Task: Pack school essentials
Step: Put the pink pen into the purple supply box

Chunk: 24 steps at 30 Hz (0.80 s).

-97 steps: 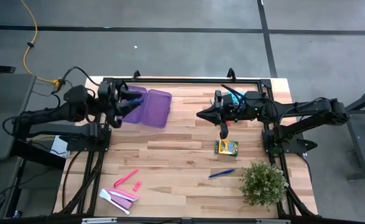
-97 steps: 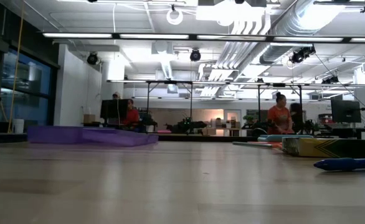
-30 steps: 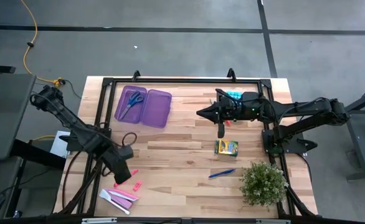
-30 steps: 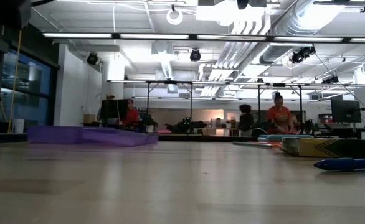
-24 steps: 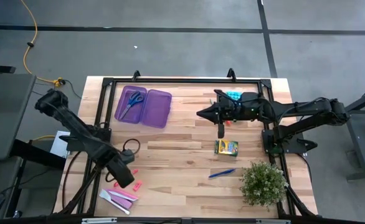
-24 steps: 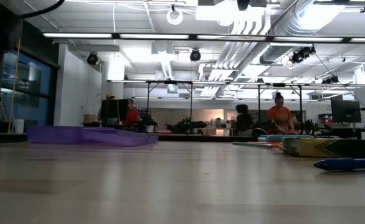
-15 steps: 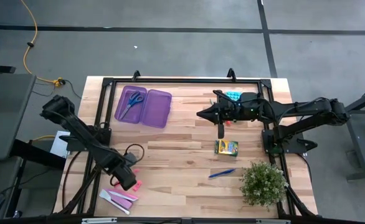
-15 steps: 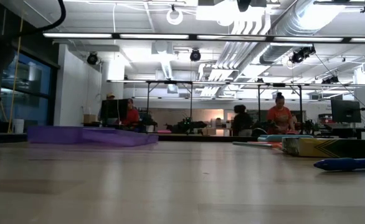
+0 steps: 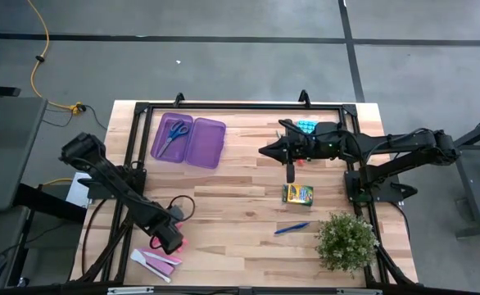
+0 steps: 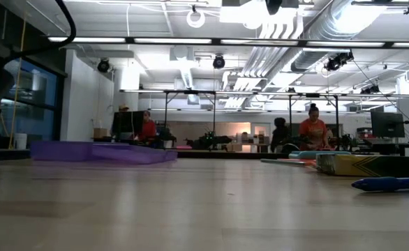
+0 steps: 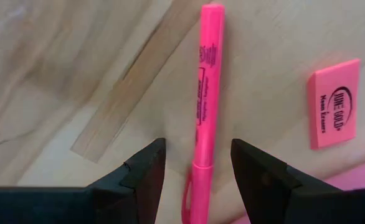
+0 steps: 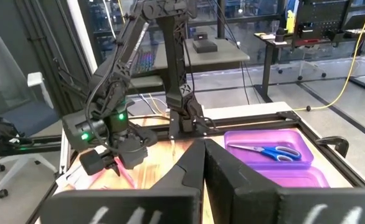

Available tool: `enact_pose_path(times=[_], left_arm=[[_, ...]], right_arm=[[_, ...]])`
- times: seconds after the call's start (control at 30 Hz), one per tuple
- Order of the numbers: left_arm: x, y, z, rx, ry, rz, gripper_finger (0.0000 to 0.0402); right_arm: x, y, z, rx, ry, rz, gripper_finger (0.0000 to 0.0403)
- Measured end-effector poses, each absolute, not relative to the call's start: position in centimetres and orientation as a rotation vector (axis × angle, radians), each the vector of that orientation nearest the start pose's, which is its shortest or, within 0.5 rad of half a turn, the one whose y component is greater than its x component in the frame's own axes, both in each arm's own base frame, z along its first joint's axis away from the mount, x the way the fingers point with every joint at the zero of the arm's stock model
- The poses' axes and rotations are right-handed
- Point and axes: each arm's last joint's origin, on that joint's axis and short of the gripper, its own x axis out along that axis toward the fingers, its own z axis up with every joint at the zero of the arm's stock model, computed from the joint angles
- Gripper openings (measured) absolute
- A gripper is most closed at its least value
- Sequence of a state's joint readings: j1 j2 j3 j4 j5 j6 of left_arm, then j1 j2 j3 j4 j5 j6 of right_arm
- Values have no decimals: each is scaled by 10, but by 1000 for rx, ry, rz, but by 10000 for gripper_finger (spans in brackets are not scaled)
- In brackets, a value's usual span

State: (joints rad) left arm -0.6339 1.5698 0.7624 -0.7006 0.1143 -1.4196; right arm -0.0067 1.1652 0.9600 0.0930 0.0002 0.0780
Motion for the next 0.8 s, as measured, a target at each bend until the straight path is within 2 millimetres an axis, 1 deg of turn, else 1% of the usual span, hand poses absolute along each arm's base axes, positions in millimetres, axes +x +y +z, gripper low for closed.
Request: enact_pose_path(times=[0.2,0.3,0.4,0.63,0.7,0.8], left_arm=[[191,-145,129,-661,1572,519,171],[191,-145,128,-645,1573,523,159],[191,-144,128,-633,1559,533,128],[192,-145,128,-609,1551,494,34],[192,-144,129,-593,1550,477,16],[191,-143,132,-579,1545,453,8]], right_arm=[[264,-2,344,78,115,-11,0],[264,-2,344,78,116,-11,0],[264,-2,344,78,116,-11,0],[264,-2,344,78,116,-11,0],[264,-2,344,78,116,-11,0],[264,-2,344,78,116,-11,0]])
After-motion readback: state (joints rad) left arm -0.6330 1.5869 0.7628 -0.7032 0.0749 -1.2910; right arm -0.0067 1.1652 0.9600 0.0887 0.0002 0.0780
